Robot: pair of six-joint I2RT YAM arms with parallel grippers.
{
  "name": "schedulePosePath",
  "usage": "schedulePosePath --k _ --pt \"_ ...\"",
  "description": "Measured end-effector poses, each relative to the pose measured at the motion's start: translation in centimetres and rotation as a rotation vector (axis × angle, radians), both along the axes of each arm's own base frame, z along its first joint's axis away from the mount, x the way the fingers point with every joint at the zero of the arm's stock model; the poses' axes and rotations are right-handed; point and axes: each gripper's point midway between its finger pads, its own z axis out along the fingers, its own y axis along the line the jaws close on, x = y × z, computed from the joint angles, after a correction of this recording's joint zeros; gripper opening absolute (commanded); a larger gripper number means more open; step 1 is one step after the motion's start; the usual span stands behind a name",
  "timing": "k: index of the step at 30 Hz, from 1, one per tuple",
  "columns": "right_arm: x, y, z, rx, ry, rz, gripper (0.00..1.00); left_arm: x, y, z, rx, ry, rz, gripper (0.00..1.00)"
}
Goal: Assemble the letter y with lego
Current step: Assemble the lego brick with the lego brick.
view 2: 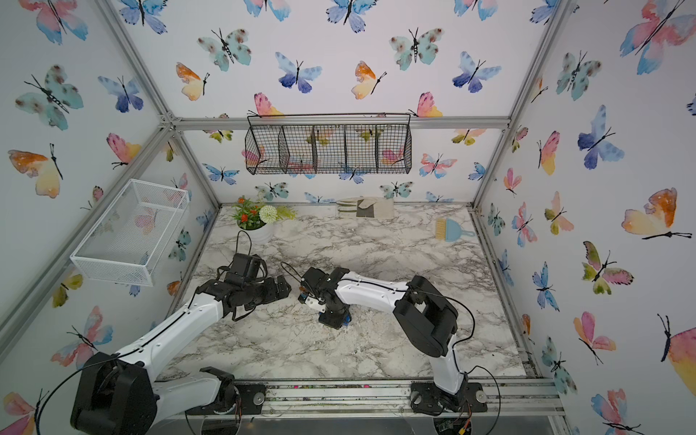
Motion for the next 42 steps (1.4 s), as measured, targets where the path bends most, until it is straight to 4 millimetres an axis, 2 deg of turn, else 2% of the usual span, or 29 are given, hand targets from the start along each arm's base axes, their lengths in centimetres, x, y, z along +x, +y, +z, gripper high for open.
schedulePosePath --k 8,30,36,42 --pt "0.1 0.0 -0.1 -0.001 -0.002 -0.008 0.09 0.0 0.0 0.0 -0.001 0.001 0.001 1.00" --pt "1.0 -0.4 0.0 0.026 0.069 -0.064 0.13 0.0 0.0 0.0 -0.002 0.000 0.001 1.00" --pt "1.0 -0.4 0.1 0.026 0.070 -0.064 0.16 0.0 0.0 0.0 -0.002 -0.001 0.001 1.00" --pt "1.0 -0.4 0.1 0.023 0.052 -0.057 0.27 0.1 -0.1 0.1 -0.004 -0.006 0.001 1.00"
